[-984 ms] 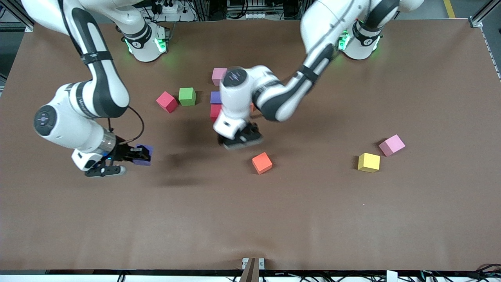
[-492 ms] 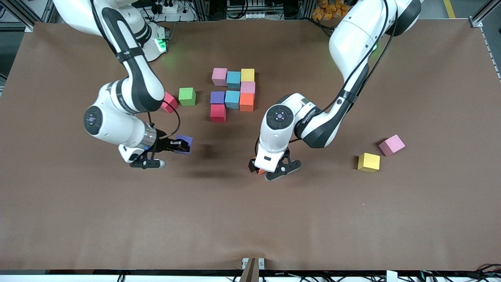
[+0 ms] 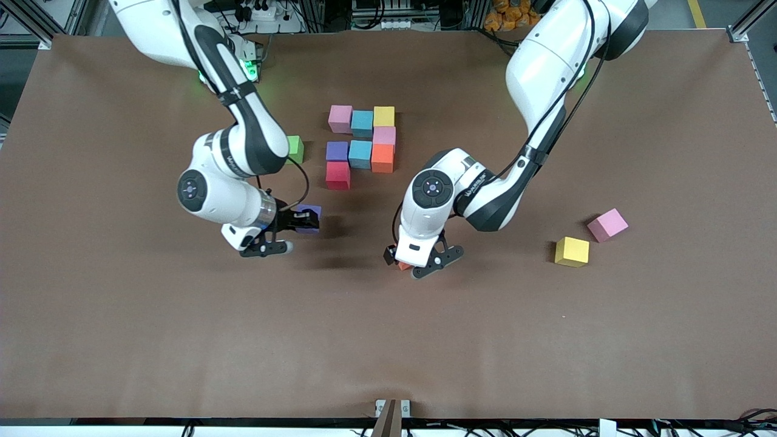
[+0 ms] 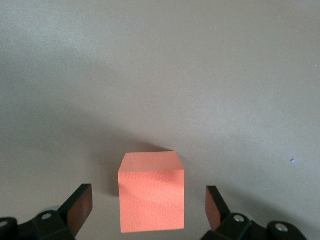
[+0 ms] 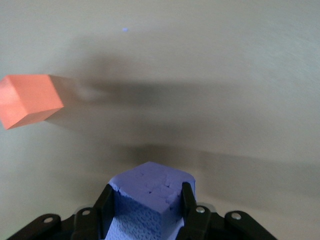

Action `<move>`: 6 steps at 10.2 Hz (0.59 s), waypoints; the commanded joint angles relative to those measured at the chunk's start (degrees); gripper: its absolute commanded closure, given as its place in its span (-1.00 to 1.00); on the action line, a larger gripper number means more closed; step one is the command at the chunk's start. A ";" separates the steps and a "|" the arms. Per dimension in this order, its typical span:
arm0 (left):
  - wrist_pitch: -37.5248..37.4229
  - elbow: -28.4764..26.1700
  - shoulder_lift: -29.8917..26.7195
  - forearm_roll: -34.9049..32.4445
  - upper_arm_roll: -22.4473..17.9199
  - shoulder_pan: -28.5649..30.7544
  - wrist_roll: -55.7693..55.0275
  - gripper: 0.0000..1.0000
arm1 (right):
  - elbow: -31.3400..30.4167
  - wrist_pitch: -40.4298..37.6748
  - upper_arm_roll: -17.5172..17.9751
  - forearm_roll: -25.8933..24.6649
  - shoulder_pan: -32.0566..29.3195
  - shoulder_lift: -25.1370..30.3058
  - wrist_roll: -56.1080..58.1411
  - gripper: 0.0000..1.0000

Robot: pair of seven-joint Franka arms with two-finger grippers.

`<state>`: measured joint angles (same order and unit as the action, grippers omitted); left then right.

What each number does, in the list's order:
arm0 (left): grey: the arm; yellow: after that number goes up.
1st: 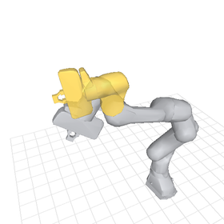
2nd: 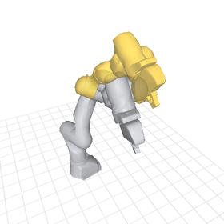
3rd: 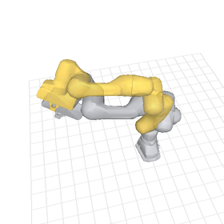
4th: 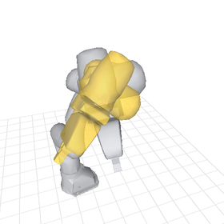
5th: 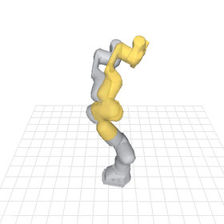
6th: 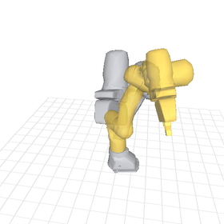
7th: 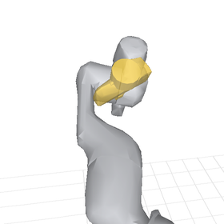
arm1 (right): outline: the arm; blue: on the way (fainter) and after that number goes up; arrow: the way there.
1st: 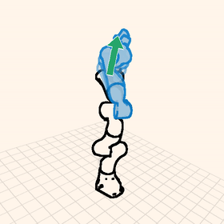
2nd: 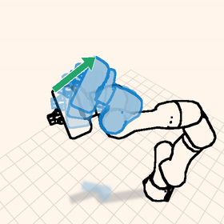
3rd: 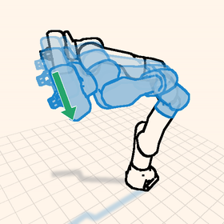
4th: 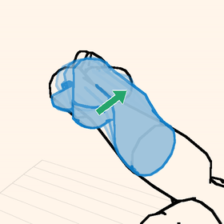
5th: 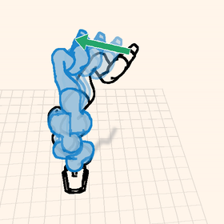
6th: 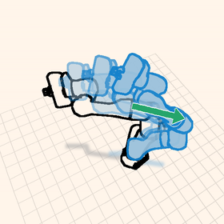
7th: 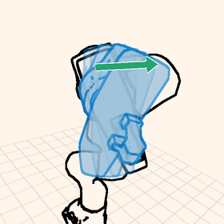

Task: Form number 2 with 11 blocks
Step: 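Grasp the orange cube with the left gripper while the right gripper carries purple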

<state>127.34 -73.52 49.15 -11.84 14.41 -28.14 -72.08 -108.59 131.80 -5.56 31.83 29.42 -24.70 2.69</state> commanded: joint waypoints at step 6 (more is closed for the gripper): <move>1.67 0.22 2.35 1.20 -1.84 -1.83 -1.92 -1.00 | -4.78 7.77 4.07 2.27 4.41 -3.07 5.48 0.19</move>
<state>128.14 -73.59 51.19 -11.83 13.74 -29.10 -73.22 -111.62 138.35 -1.84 32.50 33.59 -28.18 6.52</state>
